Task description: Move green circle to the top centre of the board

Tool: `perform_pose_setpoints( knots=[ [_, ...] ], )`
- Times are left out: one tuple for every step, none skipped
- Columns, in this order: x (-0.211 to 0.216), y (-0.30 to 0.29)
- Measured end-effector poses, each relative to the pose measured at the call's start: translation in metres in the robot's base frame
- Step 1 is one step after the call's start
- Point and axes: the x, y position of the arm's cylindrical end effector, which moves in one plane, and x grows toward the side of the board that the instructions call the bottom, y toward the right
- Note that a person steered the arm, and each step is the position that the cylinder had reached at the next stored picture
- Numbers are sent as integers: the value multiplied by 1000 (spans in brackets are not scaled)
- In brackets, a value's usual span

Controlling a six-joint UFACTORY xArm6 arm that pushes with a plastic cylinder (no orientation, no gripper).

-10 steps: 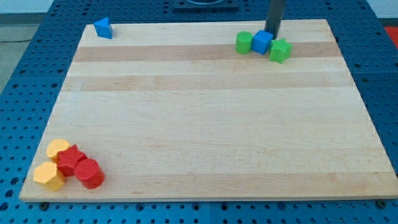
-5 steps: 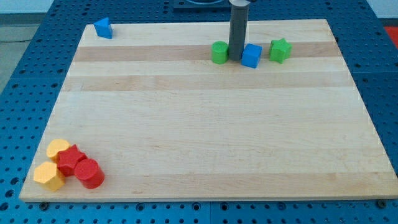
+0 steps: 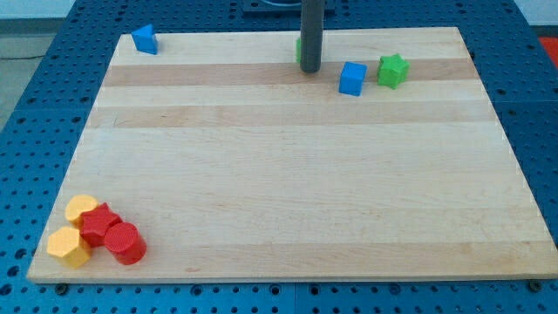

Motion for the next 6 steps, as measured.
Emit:
perform_pose_setpoints(
  knots=[
    [-14, 2],
    [-23, 3],
    [-25, 3],
    [-25, 11],
    [-25, 49],
    [-32, 55]
  ],
)
